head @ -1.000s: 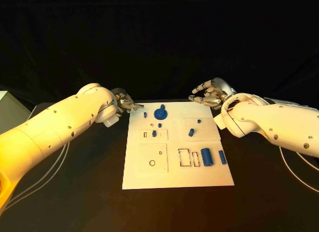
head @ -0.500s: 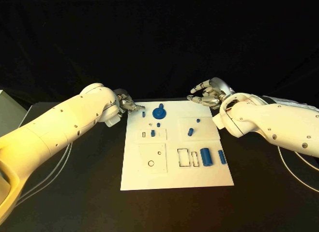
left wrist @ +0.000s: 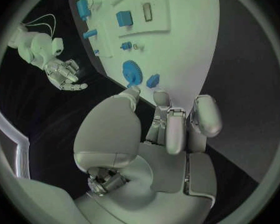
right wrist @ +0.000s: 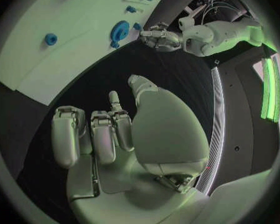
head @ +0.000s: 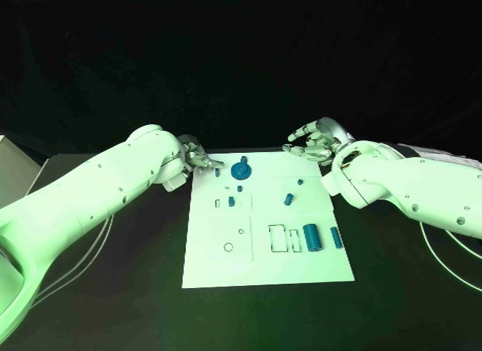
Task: Assemble the parts on the task board
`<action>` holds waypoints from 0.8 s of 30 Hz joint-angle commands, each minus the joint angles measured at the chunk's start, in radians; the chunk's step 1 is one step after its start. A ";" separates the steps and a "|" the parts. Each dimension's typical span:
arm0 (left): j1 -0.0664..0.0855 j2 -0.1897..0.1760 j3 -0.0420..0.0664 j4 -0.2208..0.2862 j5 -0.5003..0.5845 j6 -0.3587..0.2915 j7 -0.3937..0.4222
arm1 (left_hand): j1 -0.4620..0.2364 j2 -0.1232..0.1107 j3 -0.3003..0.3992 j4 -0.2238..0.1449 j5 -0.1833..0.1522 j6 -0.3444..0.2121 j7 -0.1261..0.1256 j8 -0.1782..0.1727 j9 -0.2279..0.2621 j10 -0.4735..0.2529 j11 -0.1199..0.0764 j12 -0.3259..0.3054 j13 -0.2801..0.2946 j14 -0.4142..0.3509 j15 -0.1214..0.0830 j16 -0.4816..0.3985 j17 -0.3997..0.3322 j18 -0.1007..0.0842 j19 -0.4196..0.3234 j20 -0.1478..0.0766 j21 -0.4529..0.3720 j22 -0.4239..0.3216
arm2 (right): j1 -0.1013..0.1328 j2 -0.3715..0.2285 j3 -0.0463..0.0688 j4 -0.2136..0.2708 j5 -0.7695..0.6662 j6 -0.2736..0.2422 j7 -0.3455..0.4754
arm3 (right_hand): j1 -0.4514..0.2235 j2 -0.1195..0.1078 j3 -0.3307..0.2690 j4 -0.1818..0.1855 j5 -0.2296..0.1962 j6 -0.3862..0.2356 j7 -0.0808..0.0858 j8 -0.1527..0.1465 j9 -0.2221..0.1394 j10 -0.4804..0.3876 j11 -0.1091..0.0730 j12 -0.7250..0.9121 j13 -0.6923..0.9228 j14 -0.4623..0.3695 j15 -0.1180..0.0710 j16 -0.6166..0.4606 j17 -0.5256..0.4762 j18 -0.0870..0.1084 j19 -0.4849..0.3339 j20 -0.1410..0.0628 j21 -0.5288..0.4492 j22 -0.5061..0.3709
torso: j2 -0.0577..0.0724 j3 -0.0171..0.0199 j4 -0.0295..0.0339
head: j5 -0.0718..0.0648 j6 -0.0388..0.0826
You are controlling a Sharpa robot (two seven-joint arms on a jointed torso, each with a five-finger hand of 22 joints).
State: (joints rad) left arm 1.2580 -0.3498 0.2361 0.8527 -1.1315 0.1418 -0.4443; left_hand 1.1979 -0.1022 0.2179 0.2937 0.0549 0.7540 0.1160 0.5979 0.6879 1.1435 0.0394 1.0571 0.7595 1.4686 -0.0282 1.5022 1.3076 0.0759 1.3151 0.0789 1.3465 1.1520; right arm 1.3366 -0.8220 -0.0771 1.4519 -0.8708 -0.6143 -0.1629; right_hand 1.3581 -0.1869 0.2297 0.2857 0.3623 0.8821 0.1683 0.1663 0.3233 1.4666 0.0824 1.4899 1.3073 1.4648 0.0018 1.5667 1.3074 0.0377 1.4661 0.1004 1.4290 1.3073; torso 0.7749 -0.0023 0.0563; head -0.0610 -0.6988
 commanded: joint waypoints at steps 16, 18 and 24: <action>0.002 0.003 -0.006 0.003 0.028 0.030 0.009 | 0.021 0.015 0.005 -0.003 -0.003 0.021 0.000 -0.013 -0.021 0.003 0.000 0.008 -0.002 0.064 0.005 0.006 0.162 0.016 0.002 0.006 0.005 0.007 | 0.000 0.004 0.001 -0.001 -0.011 0.001 0.011 | -0.010 -0.001 0.005 0.001 0.003 -0.006 0.000 0.001 -0.001 0.019 0.000 0.002 0.184 0.105 0.001 0.001 0.257 -0.001 0.059 -0.001 -0.003 0.129 | 0.000 0.0002 0.0009 | -0.003 -0.007; 0.002 0.003 -0.006 0.005 0.034 0.029 0.008 | 0.027 0.018 0.009 -0.003 -0.003 0.026 0.000 -0.013 -0.024 0.003 -0.001 0.008 -0.002 0.064 0.005 0.006 0.161 0.016 0.002 0.006 0.005 0.007 | 0.000 0.005 0.001 -0.001 -0.011 0.001 0.011 | -0.010 -0.001 0.005 0.001 0.003 -0.006 0.000 0.001 -0.001 0.019 0.000 0.002 0.184 0.105 0.001 0.001 0.257 -0.001 0.059 -0.001 -0.003 0.129 | 0.001 -0.0001 0.0017 | -0.004 -0.008; 0.002 0.003 -0.006 0.013 0.043 0.025 0.002 | 0.049 0.028 0.029 -0.003 -0.003 0.036 -0.003 -0.011 -0.033 0.002 -0.003 0.009 -0.005 0.064 0.003 0.007 0.162 0.016 0.002 0.004 0.006 0.008 | 0.000 0.006 0.001 -0.003 -0.012 0.002 0.011 | -0.010 -0.001 0.005 0.001 0.003 -0.006 0.000 0.001 -0.001 0.019 0.000 0.002 0.184 0.105 0.001 0.001 0.257 -0.001 0.059 -0.001 -0.003 0.129 | 0.002 0.0003 0.0008 | -0.003 -0.011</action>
State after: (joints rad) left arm 1.2583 -0.3484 0.2294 0.8618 -1.1053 0.1597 -0.4447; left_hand 1.2399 -0.0717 0.2435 0.2909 0.0549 0.7847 0.1145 0.5899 0.6553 1.1436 0.0393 1.0611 0.7550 1.4686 -0.0282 1.5033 1.3076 0.0758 1.3150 0.0788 1.3465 1.1589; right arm 1.3368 -0.8165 -0.0768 1.4497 -0.8722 -0.6145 -0.1624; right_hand 1.3581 -0.1869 0.2297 0.2857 0.3623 0.8823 0.1681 0.1663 0.3233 1.4666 0.0824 1.4899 1.3074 1.4647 0.0018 1.5667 1.3074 0.0376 1.4661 0.1004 1.4290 1.3079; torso 0.7762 -0.0024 0.0576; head -0.0654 -0.7076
